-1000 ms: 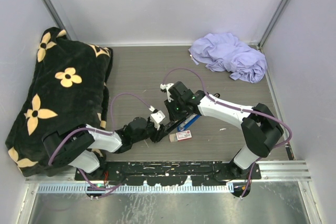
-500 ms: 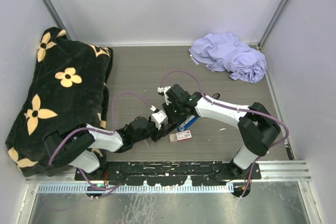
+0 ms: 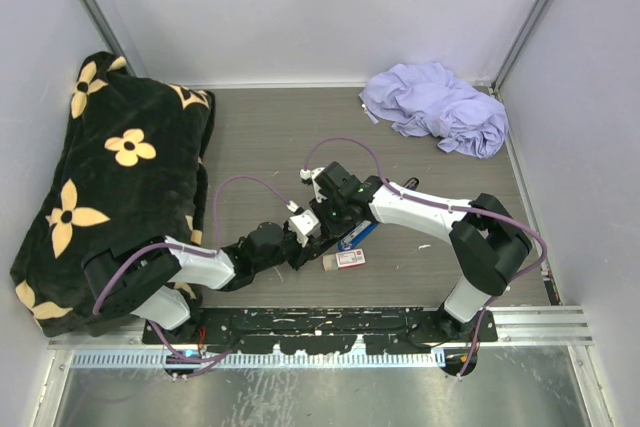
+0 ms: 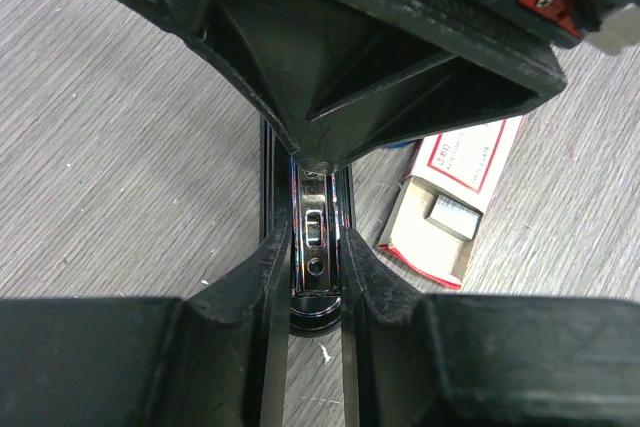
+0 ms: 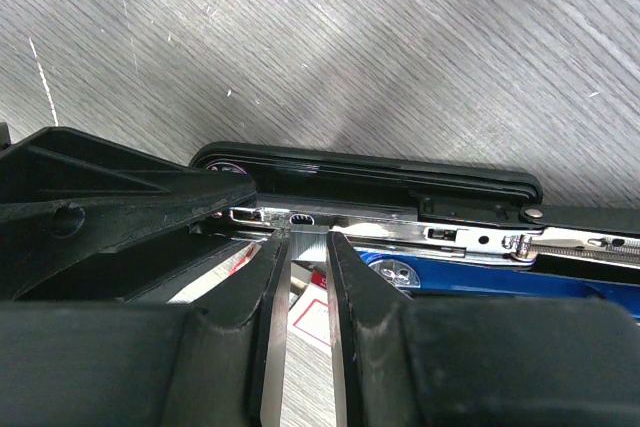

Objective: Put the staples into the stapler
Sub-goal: Pick up the staple from the center of the board.

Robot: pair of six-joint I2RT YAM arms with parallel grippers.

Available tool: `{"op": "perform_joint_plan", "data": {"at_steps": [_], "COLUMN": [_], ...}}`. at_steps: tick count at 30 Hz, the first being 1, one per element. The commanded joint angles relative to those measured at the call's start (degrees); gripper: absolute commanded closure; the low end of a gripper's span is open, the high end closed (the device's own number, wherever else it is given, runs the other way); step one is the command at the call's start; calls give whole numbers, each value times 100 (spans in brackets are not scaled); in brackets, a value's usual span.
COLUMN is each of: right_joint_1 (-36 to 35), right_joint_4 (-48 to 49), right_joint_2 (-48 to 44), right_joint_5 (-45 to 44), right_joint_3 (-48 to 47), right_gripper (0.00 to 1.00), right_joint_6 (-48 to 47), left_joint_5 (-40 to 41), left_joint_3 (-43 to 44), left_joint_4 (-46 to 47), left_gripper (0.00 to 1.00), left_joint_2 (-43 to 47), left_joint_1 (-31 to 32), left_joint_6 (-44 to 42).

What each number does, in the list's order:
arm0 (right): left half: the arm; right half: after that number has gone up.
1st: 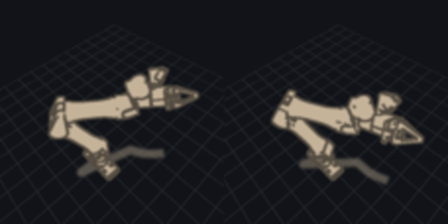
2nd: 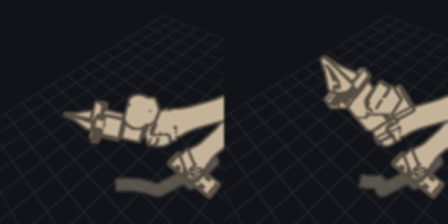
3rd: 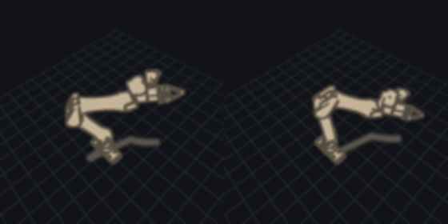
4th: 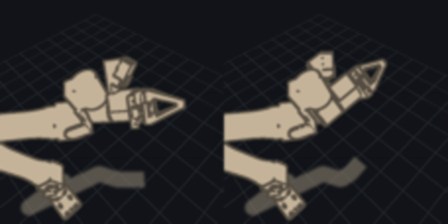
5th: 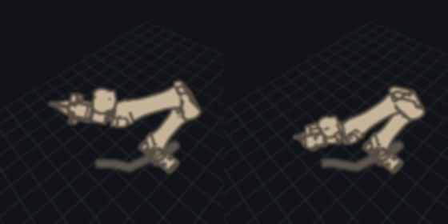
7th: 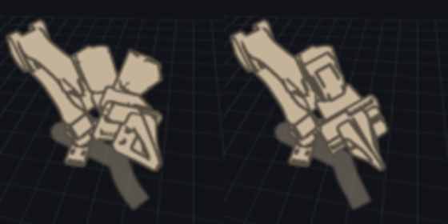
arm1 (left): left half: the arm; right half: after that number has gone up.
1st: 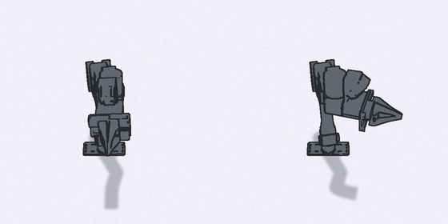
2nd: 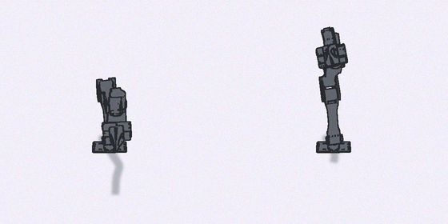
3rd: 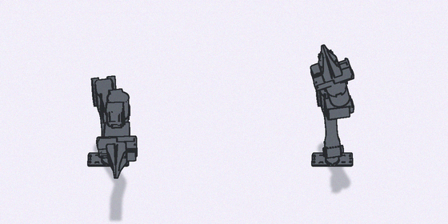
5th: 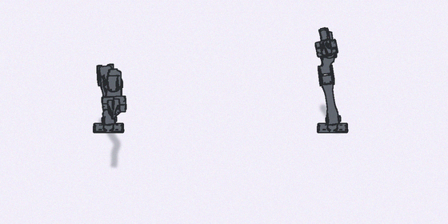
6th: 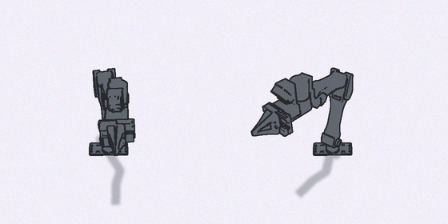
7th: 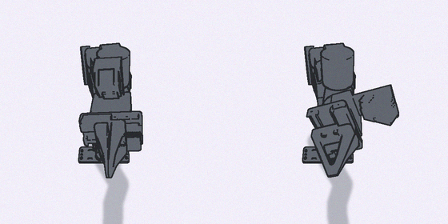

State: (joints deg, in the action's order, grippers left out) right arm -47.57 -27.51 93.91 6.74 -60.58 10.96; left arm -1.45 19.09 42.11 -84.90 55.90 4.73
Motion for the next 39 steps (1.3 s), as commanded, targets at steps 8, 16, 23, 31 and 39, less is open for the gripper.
{"op": "perform_joint_plan", "data": {"at_steps": [8,16,23,31,39], "right_joint_1": [-58,-78,-99,-143,-187], "right_joint_4": [30,4,-115,-212,-194], "right_joint_2": [47,152,145,194,268], "right_joint_5": [-191,-268,-354,-453,-472], "right_joint_3": [-180,-303,-416,-525,-494], "right_gripper": [80,80,80,80,80], "right_joint_6": [-88,-184,-237,-342,-347], "left_joint_5": [-49,-49,-57,-46,-39], "left_joint_3": [191,200,202,225,235], "left_joint_4": [36,24,6,-36,-60], "left_gripper": [81,83,83,84,85], "left_joint_2": [-1,-3,-9,-6,-8], "left_joint_1": [73,86,87,90,101], "left_joint_6": [-139,-149,-157,-157,-166]}}
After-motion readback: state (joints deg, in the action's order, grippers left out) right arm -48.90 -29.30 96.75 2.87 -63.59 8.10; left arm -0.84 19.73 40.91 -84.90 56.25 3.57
